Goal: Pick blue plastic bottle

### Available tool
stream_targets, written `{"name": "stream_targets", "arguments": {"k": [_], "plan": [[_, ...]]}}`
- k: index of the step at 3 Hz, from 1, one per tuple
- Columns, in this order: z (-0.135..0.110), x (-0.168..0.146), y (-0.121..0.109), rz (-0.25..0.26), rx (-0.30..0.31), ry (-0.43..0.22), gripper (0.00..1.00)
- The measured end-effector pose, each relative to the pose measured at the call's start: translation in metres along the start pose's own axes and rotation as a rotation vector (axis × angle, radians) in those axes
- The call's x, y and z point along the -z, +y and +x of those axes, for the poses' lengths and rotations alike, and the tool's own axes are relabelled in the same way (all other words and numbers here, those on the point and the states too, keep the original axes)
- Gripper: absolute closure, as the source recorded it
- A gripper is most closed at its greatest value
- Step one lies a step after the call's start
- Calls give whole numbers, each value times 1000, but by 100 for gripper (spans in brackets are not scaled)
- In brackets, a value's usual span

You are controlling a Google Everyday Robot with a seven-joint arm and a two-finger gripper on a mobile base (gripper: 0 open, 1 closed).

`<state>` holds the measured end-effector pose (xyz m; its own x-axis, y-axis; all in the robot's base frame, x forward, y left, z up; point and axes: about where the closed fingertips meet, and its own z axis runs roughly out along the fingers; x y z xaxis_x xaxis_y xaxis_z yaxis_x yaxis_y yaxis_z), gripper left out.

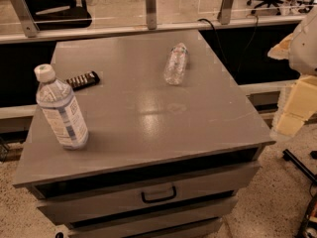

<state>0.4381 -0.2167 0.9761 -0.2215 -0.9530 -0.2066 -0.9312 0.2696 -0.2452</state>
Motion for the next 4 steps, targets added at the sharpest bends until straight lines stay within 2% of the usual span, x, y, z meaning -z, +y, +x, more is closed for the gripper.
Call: {"name": "stream_targets", "arguments": {"k": [1, 2, 3, 4], "plan": [[0, 0, 0, 0, 0, 0, 0], [-13, -1, -5, 10, 20, -17, 0], [-64, -19, -15, -9, 100, -67, 0], [-141, -49, -15, -66, 214, -148, 0]]}}
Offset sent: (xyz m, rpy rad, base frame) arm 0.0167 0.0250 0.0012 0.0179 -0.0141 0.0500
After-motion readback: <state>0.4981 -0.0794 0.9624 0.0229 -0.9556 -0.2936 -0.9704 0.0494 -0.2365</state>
